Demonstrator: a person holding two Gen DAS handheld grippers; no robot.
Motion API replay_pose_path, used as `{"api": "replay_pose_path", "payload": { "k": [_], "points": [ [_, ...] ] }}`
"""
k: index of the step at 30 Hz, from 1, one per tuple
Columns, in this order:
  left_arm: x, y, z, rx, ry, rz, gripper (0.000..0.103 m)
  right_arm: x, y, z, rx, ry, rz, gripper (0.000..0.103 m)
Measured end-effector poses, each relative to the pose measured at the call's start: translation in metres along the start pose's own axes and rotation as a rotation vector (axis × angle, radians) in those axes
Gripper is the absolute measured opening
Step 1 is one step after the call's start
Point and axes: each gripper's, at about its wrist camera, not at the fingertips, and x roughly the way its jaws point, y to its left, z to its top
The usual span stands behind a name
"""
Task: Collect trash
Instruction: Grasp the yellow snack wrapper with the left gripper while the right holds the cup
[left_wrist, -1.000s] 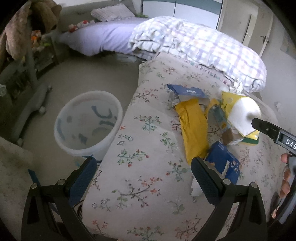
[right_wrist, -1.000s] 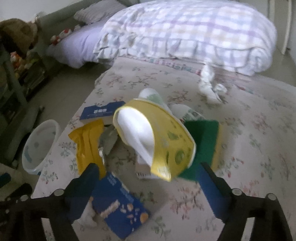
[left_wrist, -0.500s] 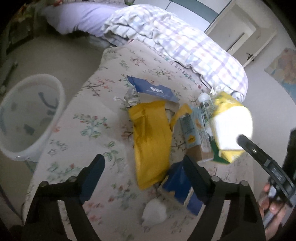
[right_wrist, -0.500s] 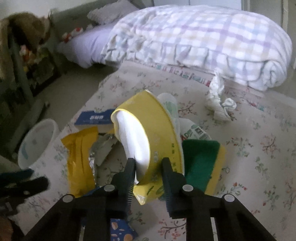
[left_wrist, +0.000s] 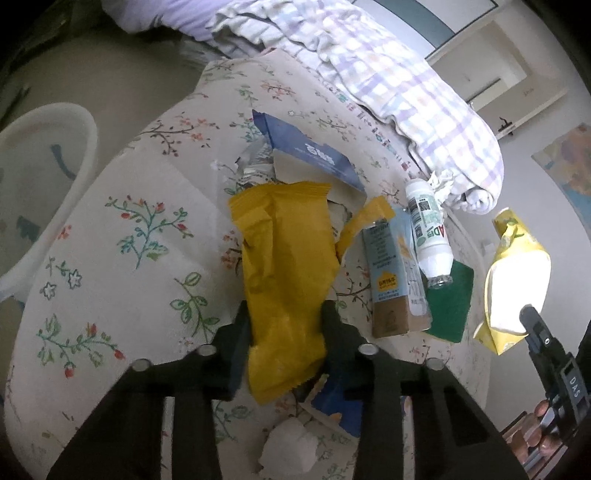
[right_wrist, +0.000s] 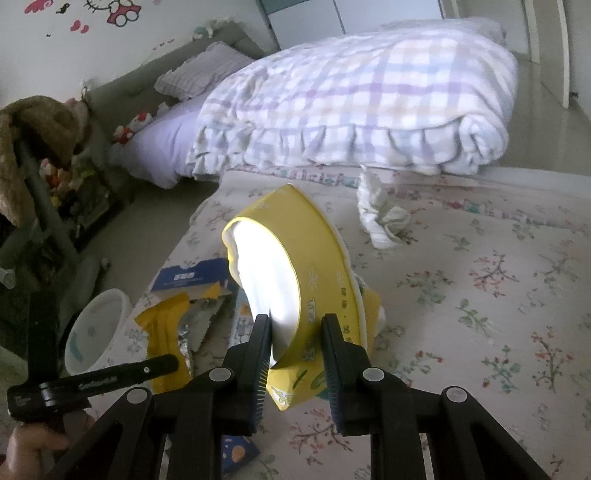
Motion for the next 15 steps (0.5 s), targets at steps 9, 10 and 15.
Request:
{"api": "replay_pose_path", "payload": {
  "k": [9,10,15],
  "points": [
    [-0.037,-0.005,-0.004,0.026,-0.075,-0.06,0.028,-0.006,0.002,0.0,0.009,-0.026,-0.003,0.024],
    [-0.043,-0.006,-0.004,0.03,-0.084,-0.067,0.028,-0.007,0.003,0.002,0.007,-0.036,0.0,0.024],
    [-0.08,0.0,0.002,0.061,-0.135,-0.051,0.028,-0.015,0.027,0.012,-0.019,-0.084,0.033,0.024]
  ]
}}
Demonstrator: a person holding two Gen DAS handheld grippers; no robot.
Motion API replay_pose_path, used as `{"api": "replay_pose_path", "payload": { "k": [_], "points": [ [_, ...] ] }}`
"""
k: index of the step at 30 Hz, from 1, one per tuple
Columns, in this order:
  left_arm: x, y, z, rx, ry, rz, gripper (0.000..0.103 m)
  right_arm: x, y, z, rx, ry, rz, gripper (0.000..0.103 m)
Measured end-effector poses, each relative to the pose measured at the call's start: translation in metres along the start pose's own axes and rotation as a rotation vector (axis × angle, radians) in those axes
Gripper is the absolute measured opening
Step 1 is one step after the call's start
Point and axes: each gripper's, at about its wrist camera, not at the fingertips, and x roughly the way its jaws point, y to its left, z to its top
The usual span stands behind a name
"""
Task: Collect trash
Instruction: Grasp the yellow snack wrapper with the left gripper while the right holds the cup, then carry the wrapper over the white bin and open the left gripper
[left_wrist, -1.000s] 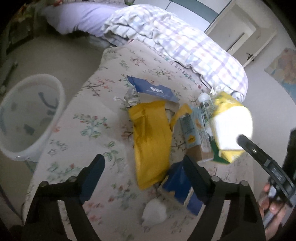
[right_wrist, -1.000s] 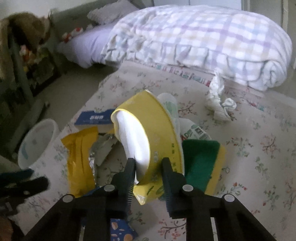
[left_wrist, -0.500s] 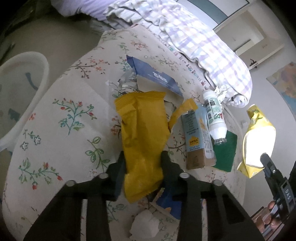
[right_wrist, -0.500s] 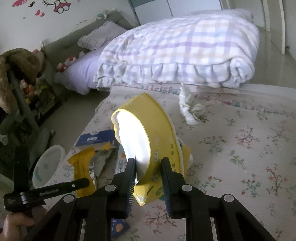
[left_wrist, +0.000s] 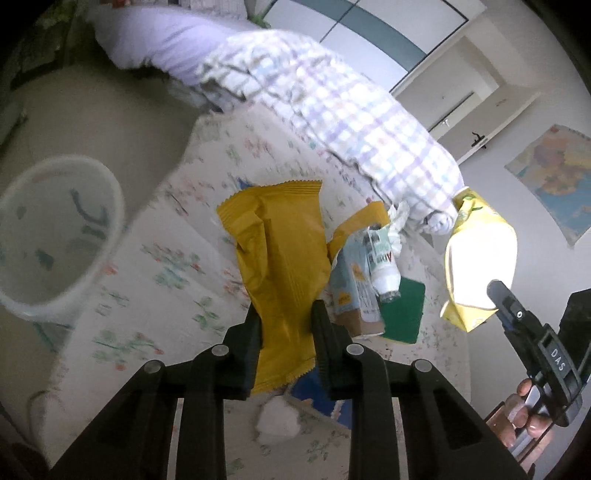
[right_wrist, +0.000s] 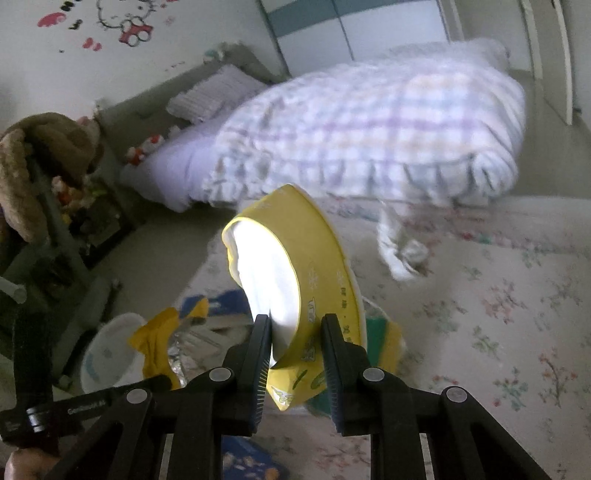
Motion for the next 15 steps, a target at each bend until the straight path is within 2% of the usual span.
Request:
{"api": "replay_pose_path", "payload": {
  "k": [4,9,15],
  "points": [
    [-0.03,0.019,0.016,0.0,-0.037,0.055,0.028,0.003,0.021,0.0,-0.016,0.0,0.048,0.024],
    [-0.068,0.051,0.036,0.015,-0.078,0.159,0.028,0.02,0.05,-0.004,-0.028,0.036,0.127,0.024],
    [-0.087,0.096,0.044,-0.007,-0.091,0.251,0.028,0.05,0.089,-0.011,-0.022,0.089,0.208,0.024]
  ]
}}
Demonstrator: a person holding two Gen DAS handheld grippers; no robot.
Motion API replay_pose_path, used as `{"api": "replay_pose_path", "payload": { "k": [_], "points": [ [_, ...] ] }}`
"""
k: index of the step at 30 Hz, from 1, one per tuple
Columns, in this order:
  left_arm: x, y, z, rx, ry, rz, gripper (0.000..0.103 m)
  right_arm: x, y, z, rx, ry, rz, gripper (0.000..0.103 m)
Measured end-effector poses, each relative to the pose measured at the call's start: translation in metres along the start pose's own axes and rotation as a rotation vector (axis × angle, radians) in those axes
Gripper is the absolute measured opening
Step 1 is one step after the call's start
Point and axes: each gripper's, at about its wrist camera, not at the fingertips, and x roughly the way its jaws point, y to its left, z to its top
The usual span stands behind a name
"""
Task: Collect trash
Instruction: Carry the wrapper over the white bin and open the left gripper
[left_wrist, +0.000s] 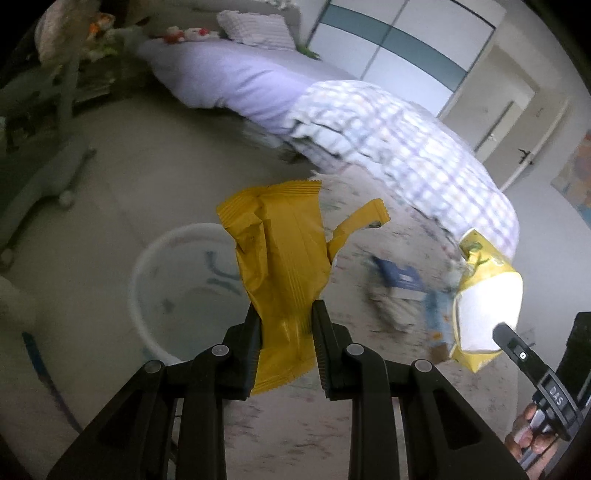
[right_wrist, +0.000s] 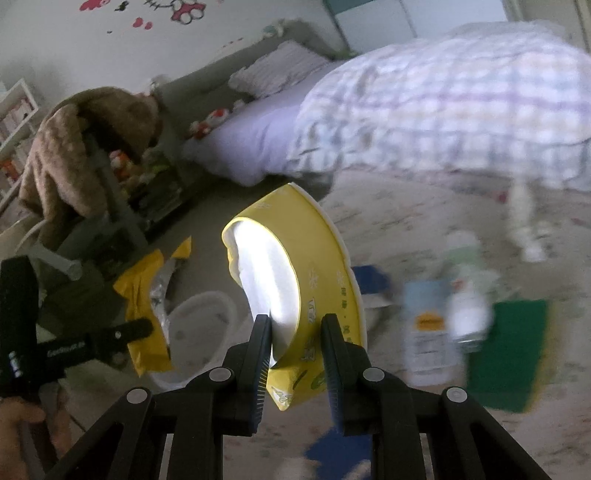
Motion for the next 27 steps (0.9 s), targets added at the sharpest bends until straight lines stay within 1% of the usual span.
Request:
{"api": "replay_pose_path", "payload": {
  "k": [2,7,11,14,17,18,19,21,23,24,25,27],
  "points": [
    [0.002,0.015,0.003,-0.003,-0.007,0.021,0.028,0.013,0.014,-0.002,-0.004,0.011,0.029,0.024],
    [0.014,0.037,0.005,0.005,-0.01,0.058,0.028,0.046,0.041,-0.002,0.008,0.044,0.085,0.024],
    [0.029,0.055,0.009,-0.001,0.008,0.067,0.029,0.067,0.054,-0.007,0.021,0.08,0.122,0.025],
    [0.034,0.069,0.011,-0.014,0.012,0.092,0.032,0.087,0.064,-0.011,0.026,0.117,0.137,0.025],
    [0.035,0.075,0.011,-0.039,0.016,0.143,0.054,0.103,0.07,-0.015,0.029,0.146,0.144,0.025],
    [0.035,0.077,0.01,-0.046,0.019,0.162,0.069,0.107,0.073,-0.016,0.027,0.153,0.145,0.025],
    [0.034,0.079,0.01,-0.051,0.019,0.188,0.08,0.114,0.076,-0.017,0.022,0.161,0.145,0.025],
    [0.031,0.081,0.009,-0.042,0.016,0.233,0.082,0.124,0.08,-0.018,0.013,0.174,0.142,0.025],
    [0.029,0.082,0.008,-0.023,0.013,0.26,0.084,0.134,0.085,-0.018,0.01,0.184,0.143,0.025],
    [0.028,0.083,0.007,-0.013,0.009,0.279,0.088,0.138,0.087,-0.018,0.01,0.188,0.145,0.025],
    [0.027,0.084,0.007,-0.007,0.005,0.291,0.091,0.141,0.089,-0.018,0.009,0.191,0.145,0.025],
    [0.025,0.089,0.006,0.001,0.002,0.302,0.092,0.15,0.093,-0.018,0.005,0.2,0.148,0.025]
  ]
}}
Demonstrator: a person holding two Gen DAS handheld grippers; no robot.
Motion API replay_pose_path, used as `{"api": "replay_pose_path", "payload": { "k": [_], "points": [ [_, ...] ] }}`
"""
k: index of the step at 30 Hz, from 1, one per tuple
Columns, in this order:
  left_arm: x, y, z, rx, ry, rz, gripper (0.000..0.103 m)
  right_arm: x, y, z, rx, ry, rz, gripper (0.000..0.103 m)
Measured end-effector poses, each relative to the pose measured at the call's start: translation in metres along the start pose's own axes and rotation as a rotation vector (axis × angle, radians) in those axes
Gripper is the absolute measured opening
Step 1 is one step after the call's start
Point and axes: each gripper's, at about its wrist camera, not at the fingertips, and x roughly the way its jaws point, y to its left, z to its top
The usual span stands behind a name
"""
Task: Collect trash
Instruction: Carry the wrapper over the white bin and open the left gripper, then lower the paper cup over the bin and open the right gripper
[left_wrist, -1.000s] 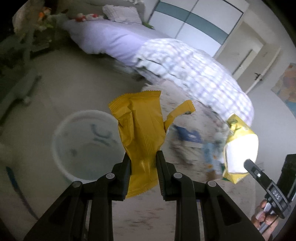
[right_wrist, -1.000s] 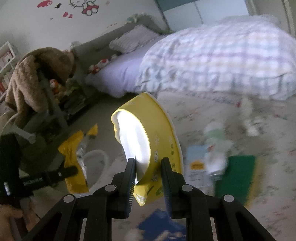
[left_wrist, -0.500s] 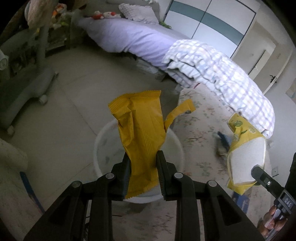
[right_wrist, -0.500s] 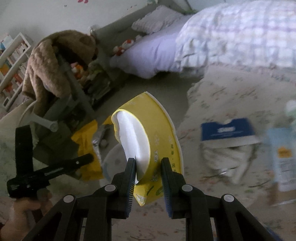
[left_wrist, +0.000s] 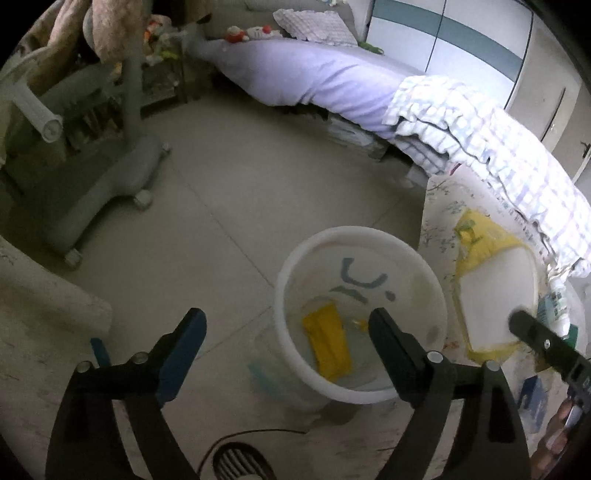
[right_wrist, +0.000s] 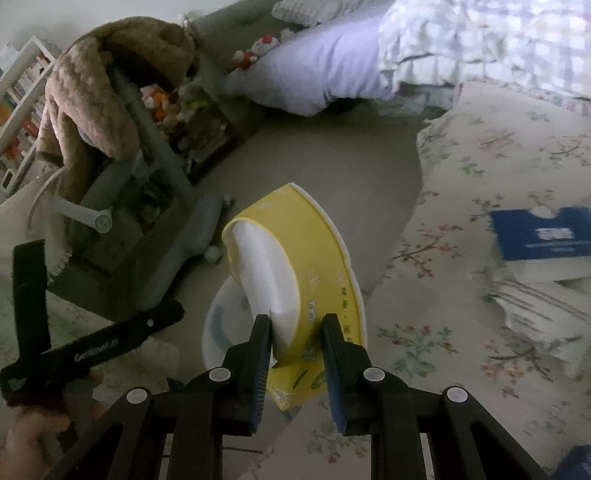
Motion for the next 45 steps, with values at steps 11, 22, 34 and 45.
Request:
{"api": "replay_pose_path", "payload": {
  "k": [11,22,34,45],
  "points": [
    [-0.004,0.027,-0.006,-0.064,0.018,0.017,0.092,0.03,0.02,0.009,-0.026,0.019,0.016,0.027],
    [-0.008,0.019,-0.006,-0.054,0.017,-0.009,0.092,0.025,0.017,0.014,0.018,-0.019,-0.005,0.082],
    [-0.017,-0.042,-0.014,0.052,0.046,-0.097,0.092,-0.024,-0.008,0.001,-0.012,-0.022,-0.138,0.084],
    [-0.019,-0.106,-0.049,0.203,0.114,-0.157,0.092,-0.105,-0.062,-0.034,-0.05,-0.009,-0.292,0.087]
  ]
}}
